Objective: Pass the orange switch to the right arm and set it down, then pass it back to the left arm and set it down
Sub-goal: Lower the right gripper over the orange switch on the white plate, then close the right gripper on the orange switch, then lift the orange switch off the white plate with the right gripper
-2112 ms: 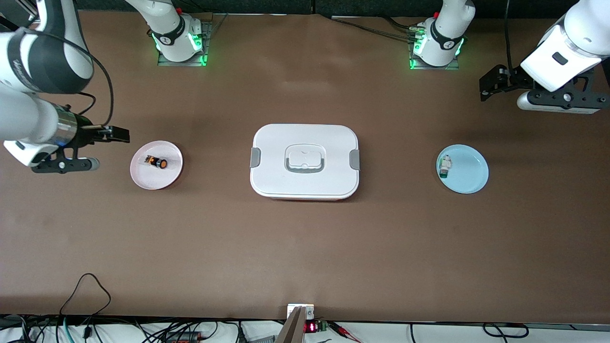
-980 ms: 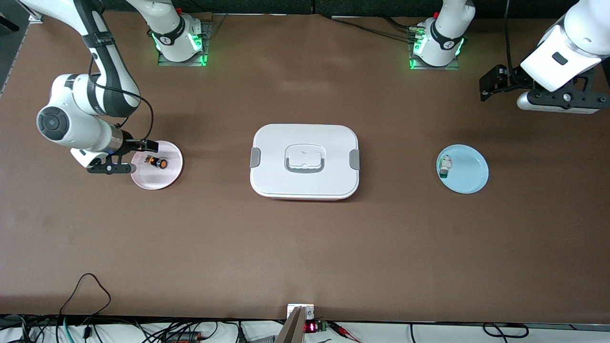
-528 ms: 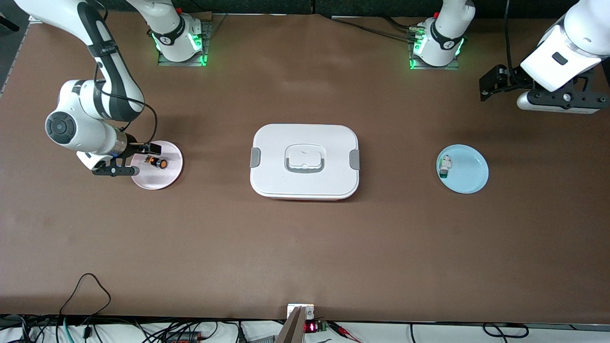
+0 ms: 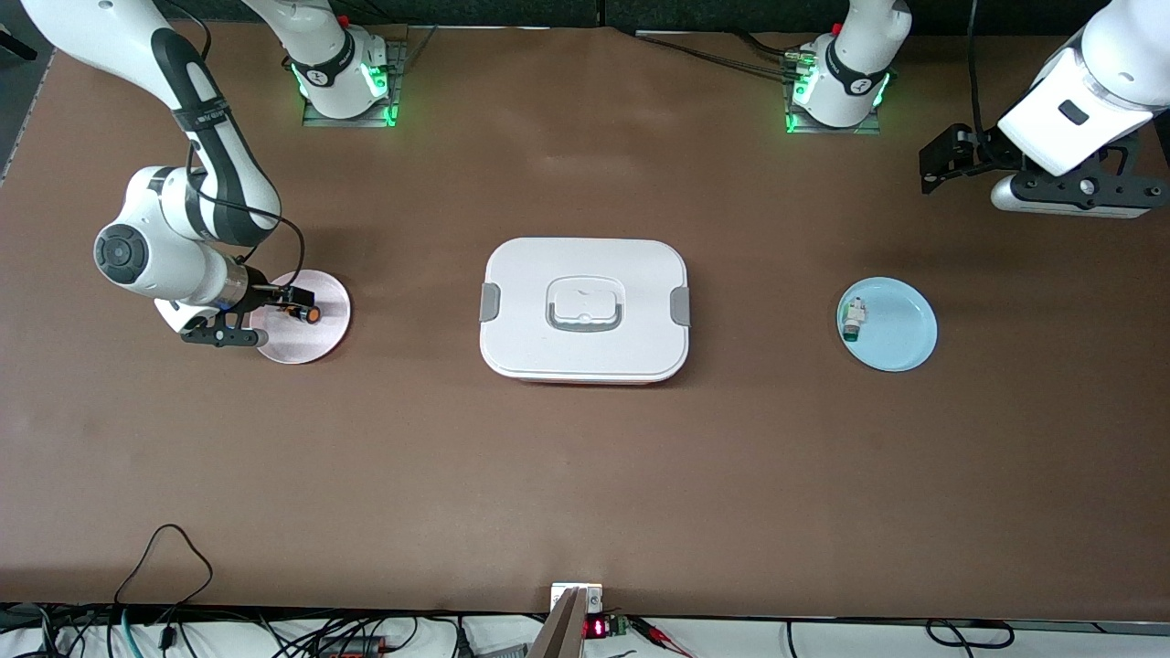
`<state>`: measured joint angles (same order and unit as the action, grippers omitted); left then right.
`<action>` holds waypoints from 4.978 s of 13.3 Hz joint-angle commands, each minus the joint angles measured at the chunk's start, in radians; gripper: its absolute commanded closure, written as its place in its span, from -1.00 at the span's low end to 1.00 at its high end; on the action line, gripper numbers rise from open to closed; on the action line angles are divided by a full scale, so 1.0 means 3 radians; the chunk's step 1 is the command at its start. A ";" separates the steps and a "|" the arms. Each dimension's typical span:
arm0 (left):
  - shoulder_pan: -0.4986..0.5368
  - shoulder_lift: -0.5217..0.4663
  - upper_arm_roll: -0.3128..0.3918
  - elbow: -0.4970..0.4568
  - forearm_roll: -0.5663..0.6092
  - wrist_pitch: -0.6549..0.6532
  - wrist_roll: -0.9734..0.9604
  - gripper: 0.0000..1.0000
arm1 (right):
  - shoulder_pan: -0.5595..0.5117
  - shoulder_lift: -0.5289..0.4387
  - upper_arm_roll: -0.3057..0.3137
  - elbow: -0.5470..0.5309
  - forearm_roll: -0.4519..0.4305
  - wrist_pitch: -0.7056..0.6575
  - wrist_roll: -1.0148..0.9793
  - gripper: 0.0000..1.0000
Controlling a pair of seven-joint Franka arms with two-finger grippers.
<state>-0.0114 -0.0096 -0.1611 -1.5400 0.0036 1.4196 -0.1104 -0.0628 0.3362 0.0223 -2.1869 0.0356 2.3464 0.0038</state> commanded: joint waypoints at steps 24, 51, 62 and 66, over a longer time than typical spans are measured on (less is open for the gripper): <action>-0.0003 0.0001 -0.0015 0.0056 -0.0037 -0.0069 0.0030 -1.00 | -0.0011 0.0204 0.0079 0.0121 0.0019 0.0135 -0.0330 -1.00; 0.0002 0.0001 -0.0010 0.0061 -0.0037 -0.0074 0.0036 -1.00 | -0.0011 0.0332 0.0079 0.0105 -0.0103 0.0150 -0.0831 -0.15; 0.0007 0.0001 -0.0010 0.0061 -0.0037 -0.0074 0.0036 -1.00 | -0.0026 -0.0077 0.0319 0.1137 0.0162 -0.1392 -0.1056 0.37; 0.0012 0.0001 -0.0010 0.0061 -0.0037 -0.0074 0.0036 -1.00 | -0.0016 -0.0210 0.0493 0.1796 0.0341 -0.2073 -0.1122 0.37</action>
<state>-0.0125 -0.0096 -0.1634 -1.5391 0.0036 1.4153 -0.1103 -0.0620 0.2734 0.1400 -1.7404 0.1144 1.8044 -0.3068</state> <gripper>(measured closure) 0.000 0.273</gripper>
